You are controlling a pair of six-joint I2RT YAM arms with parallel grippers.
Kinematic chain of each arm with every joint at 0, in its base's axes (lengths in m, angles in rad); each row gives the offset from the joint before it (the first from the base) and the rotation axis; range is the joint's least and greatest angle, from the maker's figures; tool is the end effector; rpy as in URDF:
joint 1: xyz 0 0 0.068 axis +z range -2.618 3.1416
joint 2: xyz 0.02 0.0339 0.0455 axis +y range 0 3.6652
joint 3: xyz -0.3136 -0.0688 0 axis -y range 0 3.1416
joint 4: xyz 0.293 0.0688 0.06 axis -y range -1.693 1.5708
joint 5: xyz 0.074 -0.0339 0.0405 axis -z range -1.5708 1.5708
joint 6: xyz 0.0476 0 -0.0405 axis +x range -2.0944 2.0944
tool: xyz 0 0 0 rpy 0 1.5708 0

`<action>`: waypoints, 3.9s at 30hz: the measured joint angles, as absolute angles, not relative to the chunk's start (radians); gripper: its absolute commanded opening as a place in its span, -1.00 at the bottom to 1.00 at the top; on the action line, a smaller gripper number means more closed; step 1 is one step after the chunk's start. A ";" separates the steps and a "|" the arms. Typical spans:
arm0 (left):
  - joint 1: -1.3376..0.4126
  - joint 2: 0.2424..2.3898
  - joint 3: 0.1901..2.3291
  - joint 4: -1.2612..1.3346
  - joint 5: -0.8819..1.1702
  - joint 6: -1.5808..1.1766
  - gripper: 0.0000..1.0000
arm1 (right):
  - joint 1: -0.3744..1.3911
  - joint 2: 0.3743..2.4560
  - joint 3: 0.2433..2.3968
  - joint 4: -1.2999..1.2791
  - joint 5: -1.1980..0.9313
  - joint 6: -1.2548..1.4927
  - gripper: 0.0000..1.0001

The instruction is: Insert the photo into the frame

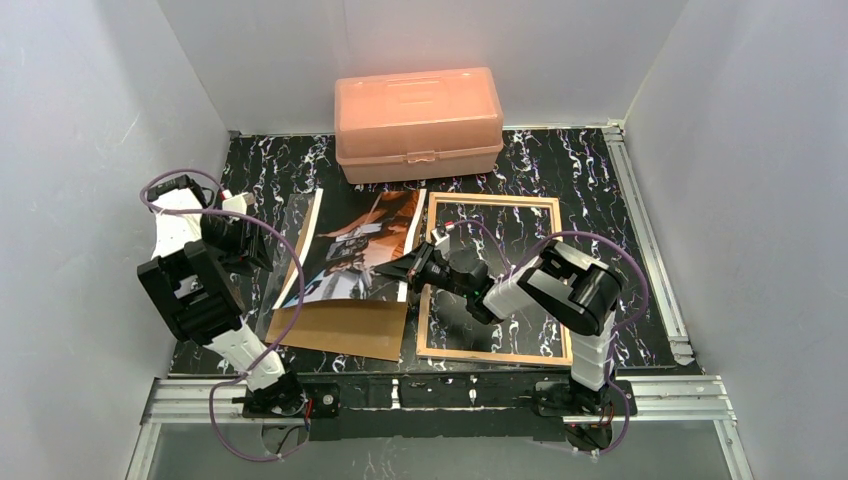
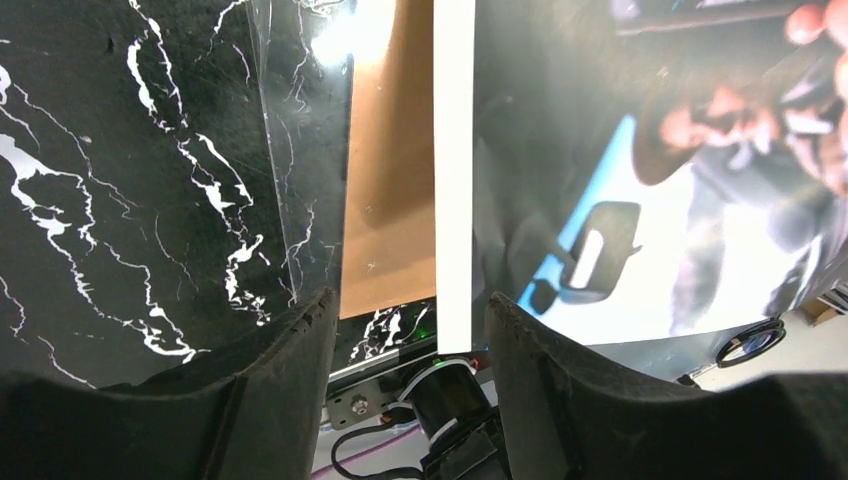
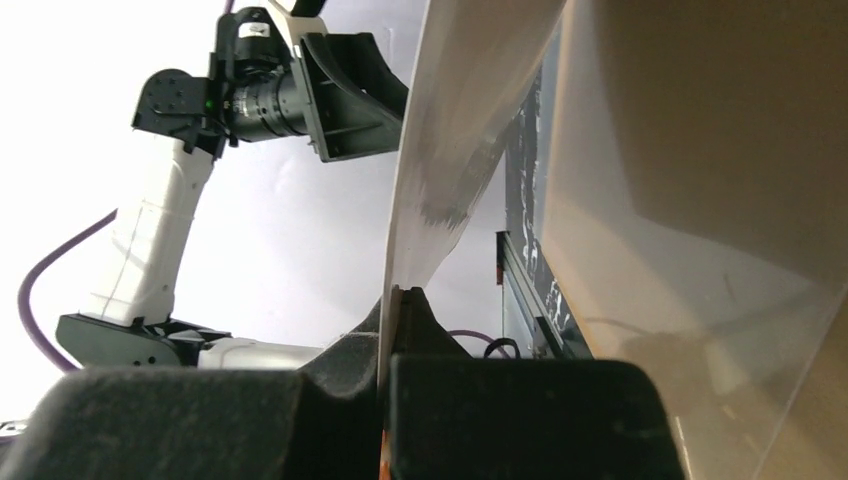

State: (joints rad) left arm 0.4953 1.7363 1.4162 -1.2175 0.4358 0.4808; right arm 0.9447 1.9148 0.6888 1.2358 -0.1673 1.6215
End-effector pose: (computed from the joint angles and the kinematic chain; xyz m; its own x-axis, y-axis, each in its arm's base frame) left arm 0.3373 0.1594 0.2705 -0.9732 -0.0492 -0.2245 0.0356 0.9328 -0.3587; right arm 0.2293 0.3306 0.1544 -0.8957 0.4419 0.0490 0.0397 -0.0304 0.9987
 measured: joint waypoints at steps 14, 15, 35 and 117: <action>0.489 1.946 1.407 -1.094 0.386 0.430 0.33 | 0.865 1.798 0.738 0.903 -0.264 1.426 -0.88; 0.488 1.971 1.407 -1.079 0.382 0.425 0.33 | 0.865 1.785 0.749 0.853 -0.272 1.398 -0.85; 0.452 2.125 1.534 -1.045 0.476 0.356 -0.40 | 0.888 1.756 0.868 0.286 -0.266 1.052 -0.50; 0.376 1.952 1.334 -0.915 0.370 0.234 0.59 | 1.112 1.980 1.271 -0.084 -0.004 0.704 -0.11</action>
State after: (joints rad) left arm 0.3763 1.9522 1.3338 -0.9154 0.3698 0.2344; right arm 1.1122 1.9797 1.2709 -0.0845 -0.0036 0.7040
